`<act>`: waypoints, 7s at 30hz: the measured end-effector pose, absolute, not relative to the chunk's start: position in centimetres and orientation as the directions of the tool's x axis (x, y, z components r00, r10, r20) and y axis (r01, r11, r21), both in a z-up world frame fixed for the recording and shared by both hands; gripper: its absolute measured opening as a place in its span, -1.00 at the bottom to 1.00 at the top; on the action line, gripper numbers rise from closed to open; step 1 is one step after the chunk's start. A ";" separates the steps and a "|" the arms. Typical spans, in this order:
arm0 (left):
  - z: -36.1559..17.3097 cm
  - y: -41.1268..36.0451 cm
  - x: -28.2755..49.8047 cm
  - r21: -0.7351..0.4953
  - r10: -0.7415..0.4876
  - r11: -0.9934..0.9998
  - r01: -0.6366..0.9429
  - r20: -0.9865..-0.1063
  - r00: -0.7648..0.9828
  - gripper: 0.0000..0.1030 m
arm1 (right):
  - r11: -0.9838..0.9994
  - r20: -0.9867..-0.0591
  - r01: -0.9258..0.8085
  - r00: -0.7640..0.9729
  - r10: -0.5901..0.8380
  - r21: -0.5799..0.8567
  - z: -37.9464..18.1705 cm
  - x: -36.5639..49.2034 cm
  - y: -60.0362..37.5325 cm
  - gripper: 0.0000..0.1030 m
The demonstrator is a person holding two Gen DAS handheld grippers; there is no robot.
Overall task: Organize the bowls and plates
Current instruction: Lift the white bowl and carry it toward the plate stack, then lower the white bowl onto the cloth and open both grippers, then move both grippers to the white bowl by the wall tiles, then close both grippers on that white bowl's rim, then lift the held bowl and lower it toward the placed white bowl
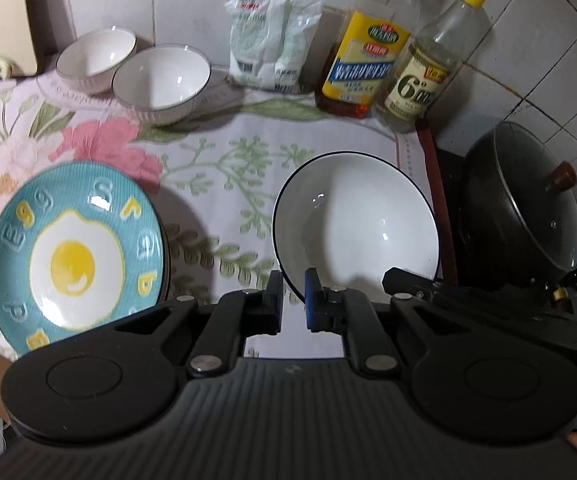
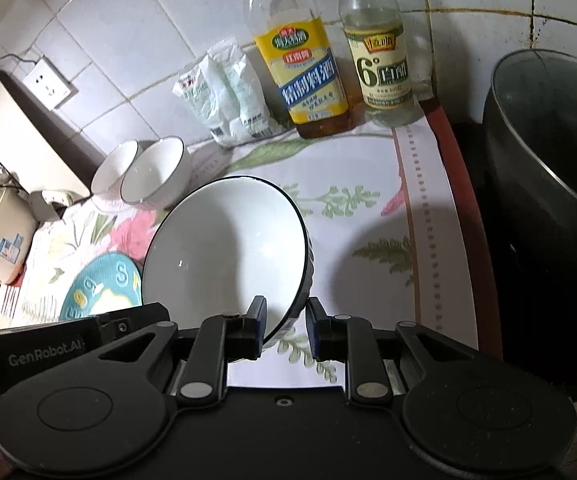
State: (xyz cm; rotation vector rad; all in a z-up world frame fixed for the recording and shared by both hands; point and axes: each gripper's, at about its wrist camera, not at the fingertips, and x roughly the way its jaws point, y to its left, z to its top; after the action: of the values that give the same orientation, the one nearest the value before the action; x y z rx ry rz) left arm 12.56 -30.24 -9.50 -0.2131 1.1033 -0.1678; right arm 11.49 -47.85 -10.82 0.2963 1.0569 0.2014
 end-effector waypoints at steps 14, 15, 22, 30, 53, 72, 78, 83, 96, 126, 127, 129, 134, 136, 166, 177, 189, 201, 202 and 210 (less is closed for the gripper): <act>-13.1 -27.8 11.4 -0.305 -0.274 0.952 -0.016 -0.877 0.396 -0.82 | 0.946 -0.847 -0.070 0.428 0.314 0.315 -13.5 10.6 -46.1 -0.50; -13.5 -27.7 11.4 -0.307 -0.275 0.952 -0.020 -0.878 0.391 -0.82 | 0.947 -0.852 -0.068 0.421 0.312 0.314 -13.8 10.7 -46.0 -0.50; -15.5 -27.6 11.7 -0.300 -0.272 0.954 -0.025 -0.894 0.356 -0.82 | 0.955 -0.876 -0.059 0.385 0.290 0.290 -15.4 11.0 -45.5 -0.50; -15.6 -28.0 11.8 -0.282 -0.266 0.959 0.007 -0.896 0.356 -0.81 | 0.967 -0.892 -0.075 0.374 0.254 0.244 -16.0 11.1 -44.9 -0.51; -10.0 -25.9 8.1 -0.175 -0.234 0.967 0.184 -0.895 0.379 -0.24 | 0.980 -0.885 -0.188 0.443 0.145 0.067 -9.1 7.6 -41.5 0.04; -1.1 -18.9 5.8 -0.083 -0.201 0.969 0.231 -0.806 0.556 0.26 | 0.951 -0.810 -0.306 0.545 0.218 0.050 -0.4 5.2 -35.2 0.29; 0.0 -17.1 7.3 -0.079 -0.188 0.975 0.205 -0.782 0.594 0.40 | 0.945 -0.793 -0.325 0.566 0.226 0.037 0.6 6.4 -33.5 0.30; 0.3 -15.8 9.2 -0.077 -0.172 0.981 0.179 -0.770 0.614 0.53 | 0.944 -0.785 -0.328 0.578 0.224 0.027 1.2 8.5 -32.4 0.31; -2.3 -12.0 18.7 -0.131 -0.118 0.991 0.029 -0.747 0.654 0.61 | 0.917 -0.737 -0.380 0.583 0.341 0.124 -0.9 19.6 -31.4 0.31; -14.8 -13.4 30.7 -0.174 -0.093 0.979 -0.103 -0.839 0.537 0.00 | 0.925 -0.851 -0.285 0.390 0.351 0.251 -15.6 33.1 -30.6 -0.04; -14.9 -13.4 30.9 -0.180 -0.097 0.978 -0.105 -0.839 0.536 0.00 | 0.926 -0.853 -0.280 0.386 0.350 0.253 -15.8 33.2 -30.6 -0.05; -15.2 -13.3 31.2 -0.182 -0.095 0.977 -0.113 -0.841 0.533 0.00 | 0.926 -0.856 -0.278 0.379 0.351 0.256 -16.2 33.4 -30.5 -0.07; -15.7 -13.2 31.9 -0.145 -0.040 0.977 -0.157 -0.845 0.533 -0.07 | 0.935 -0.873 -0.267 0.366 0.322 0.233 -17.2 34.2 -29.8 -0.13; -15.9 -12.9 32.1 -0.148 -0.031 0.973 -0.179 -0.846 0.532 -0.09 | 0.939 -0.884 -0.258 0.351 0.310 0.227 -17.5 34.7 -29.6 -0.22; -10.8 -14.8 26.4 -0.287 -0.175 0.951 -0.112 -0.803 0.570 -0.76 | 0.942 -0.887 -0.159 0.321 0.333 0.296 -13.4 29.7 -32.4 -0.60; -5.5 -16.3 19.6 -0.231 -0.172 0.973 -0.017 -0.770 0.615 -0.76 | 0.941 -0.859 -0.152 0.383 0.339 0.304 -7.4 23.7 -33.5 -0.60; -2.3 -18.6 12.2 -0.200 -0.205 0.976 0.083 -0.737 0.644 -0.76 | 0.954 -0.847 -0.130 0.439 0.301 0.272 -3.9 15.8 -36.0 -0.60; -1.6 -21.3 6.5 -0.225 -0.264 0.964 0.143 -0.728 0.632 -0.76 | 0.955 -0.841 -0.098 0.456 0.292 0.279 -2.5 9.5 -39.3 -0.58; -1.7 -21.6 6.2 -0.228 -0.267 0.963 0.145 -0.729 0.630 -0.76 | 0.955 -0.841 -0.095 0.456 0.291 0.280 -2.4 9.1 -39.6 -0.58; -2.4 -24.1 4.8 -0.239 -0.279 0.959 0.151 -0.725 0.630 -0.76 | 0.947 -0.837 -0.044 0.456 0.302 0.318 -3.0 7.6 -42.5 -0.58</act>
State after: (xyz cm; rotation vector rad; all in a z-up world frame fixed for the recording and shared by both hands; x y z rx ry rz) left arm 4.77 -24.09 -2.39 -0.1612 0.8552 -0.2472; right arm 7.62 -42.50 -3.01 0.2665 1.0796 0.2168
